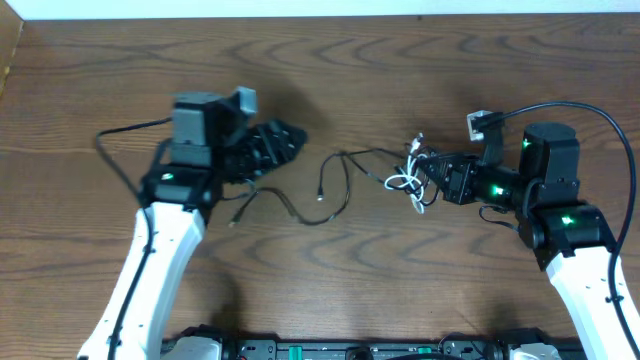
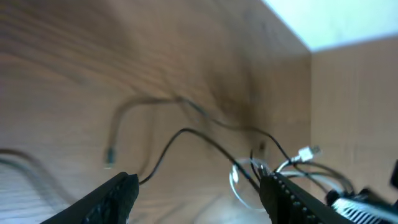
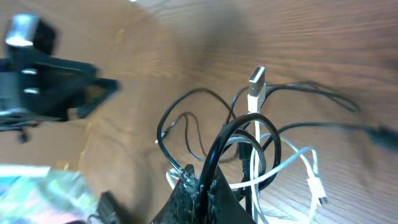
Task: Untangle cables
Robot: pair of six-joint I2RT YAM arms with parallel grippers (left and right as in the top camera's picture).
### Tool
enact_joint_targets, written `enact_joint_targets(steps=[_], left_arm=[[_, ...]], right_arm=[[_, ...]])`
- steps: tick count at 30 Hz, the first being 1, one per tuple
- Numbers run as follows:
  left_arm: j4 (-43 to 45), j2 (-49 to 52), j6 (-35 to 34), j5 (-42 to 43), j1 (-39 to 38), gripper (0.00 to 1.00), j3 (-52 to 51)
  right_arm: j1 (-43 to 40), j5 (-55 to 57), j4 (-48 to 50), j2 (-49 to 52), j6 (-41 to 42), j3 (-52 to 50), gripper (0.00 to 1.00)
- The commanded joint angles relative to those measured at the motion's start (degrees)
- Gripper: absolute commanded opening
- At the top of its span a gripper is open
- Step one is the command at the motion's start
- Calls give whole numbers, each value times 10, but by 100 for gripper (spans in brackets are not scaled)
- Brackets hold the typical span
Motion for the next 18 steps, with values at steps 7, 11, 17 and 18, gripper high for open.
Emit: enact_joint_targets(steps=[7, 11, 17, 18], left_arm=[[52, 66, 61, 86, -135, 67, 1], [106, 82, 64, 105, -174, 67, 1], [155, 88, 61, 105, -204, 67, 1], [155, 88, 61, 105, -207, 67, 1]], right_arm=[[3, -52, 27, -3, 1, 8, 1], [3, -52, 36, -3, 45, 8, 1], [3, -55, 45, -3, 110, 8, 1], [3, -57, 48, -3, 119, 8, 1]])
